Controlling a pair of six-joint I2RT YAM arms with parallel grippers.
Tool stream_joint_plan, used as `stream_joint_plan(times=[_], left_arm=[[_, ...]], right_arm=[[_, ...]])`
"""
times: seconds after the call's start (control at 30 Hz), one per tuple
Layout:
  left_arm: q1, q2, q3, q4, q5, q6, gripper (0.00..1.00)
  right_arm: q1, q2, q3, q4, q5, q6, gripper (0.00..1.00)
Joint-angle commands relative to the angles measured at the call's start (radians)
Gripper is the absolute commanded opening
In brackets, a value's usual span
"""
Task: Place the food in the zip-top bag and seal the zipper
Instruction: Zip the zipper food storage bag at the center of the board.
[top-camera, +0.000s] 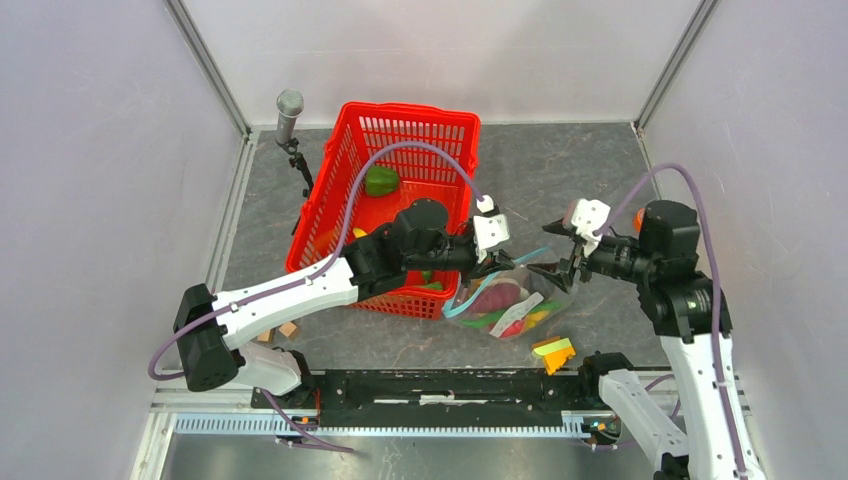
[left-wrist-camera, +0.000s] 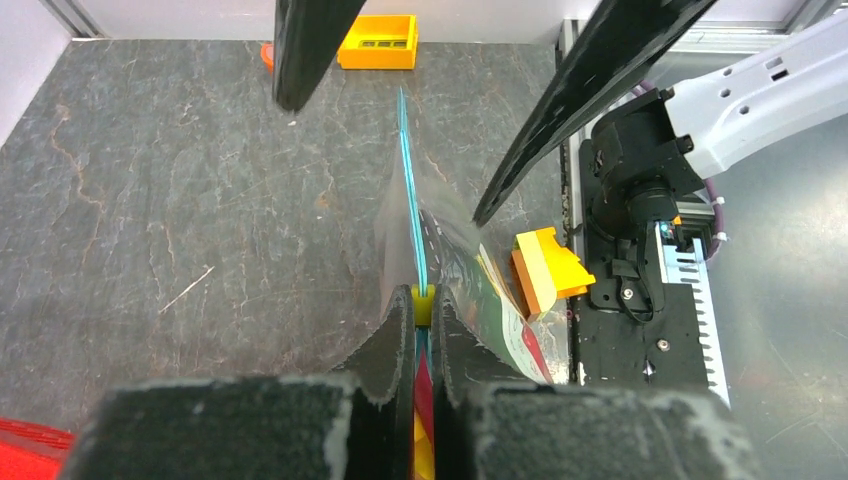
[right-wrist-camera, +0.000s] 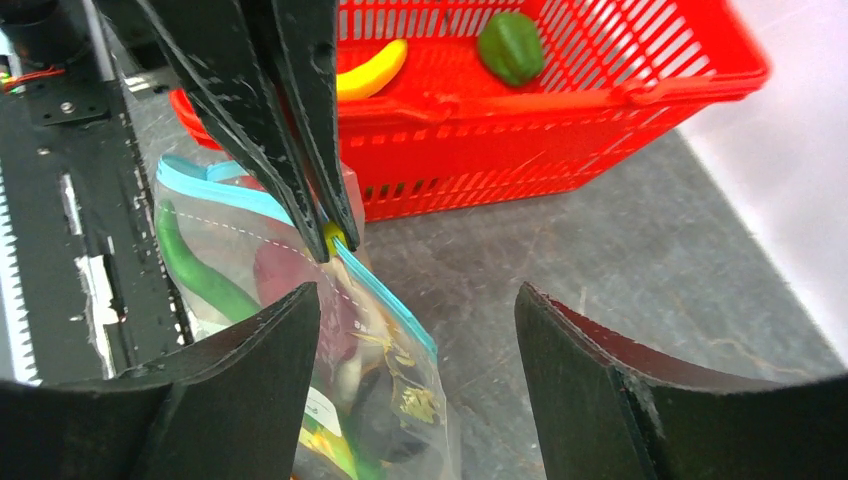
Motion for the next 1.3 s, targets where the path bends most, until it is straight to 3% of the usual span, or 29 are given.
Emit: stream_joint_plan(times=[0.0, 0.17, 0.27, 0.33, 0.43, 0.53, 0.67, 1.07, 1.27], left_arm=[[-0.002, -0.028, 0.045, 0.046, 0.042, 0.042, 0.02], [-0.002, -0.034, 0.046, 0.045, 0.059, 0.050, 0.02], [-0.002, -0.035, 0.047, 0.046, 0.057, 0.055, 0.02], [-0.002, -0.035, 0.046, 0.046, 0.057, 0.058, 0.02], [-0.001, -0.035, 0.046, 0.045, 0.050, 0.058, 0.02], [-0.002, -0.034, 0.042, 0.045, 0.034, 0.052, 0.02], [-0.002, -0.043, 0.025, 0.054, -0.005, 0.022, 0.02], [-0.002, -0.036, -0.016, 0.100, -0.063, -0.045, 0.03], [-0.002, 0.015, 0.032, 0.133, 0.001, -0.107, 0.05]], right_arm=[[0.002, 0.042, -0.030, -0.002, -0.076, -0.050, 0.76], [0.004, 0.054, -0.088, 0.046, -0.054, -0.049, 0.77], [0.029, 0.079, -0.099, 0.046, -0.072, -0.057, 0.71], [0.043, 0.086, -0.106, 0.051, -0.086, -0.066, 0.56], [0.047, 0.085, -0.109, 0.063, -0.091, -0.063, 0.22], [0.048, 0.057, -0.093, 0.100, 0.001, -0.010, 0.00], [0.047, 0.011, -0.081, 0.162, 0.233, 0.106, 0.00], [0.047, -0.012, 0.002, 0.152, 0.585, 0.226, 0.00], [0.047, -0.033, 0.023, 0.153, 0.714, 0.259, 0.00]])
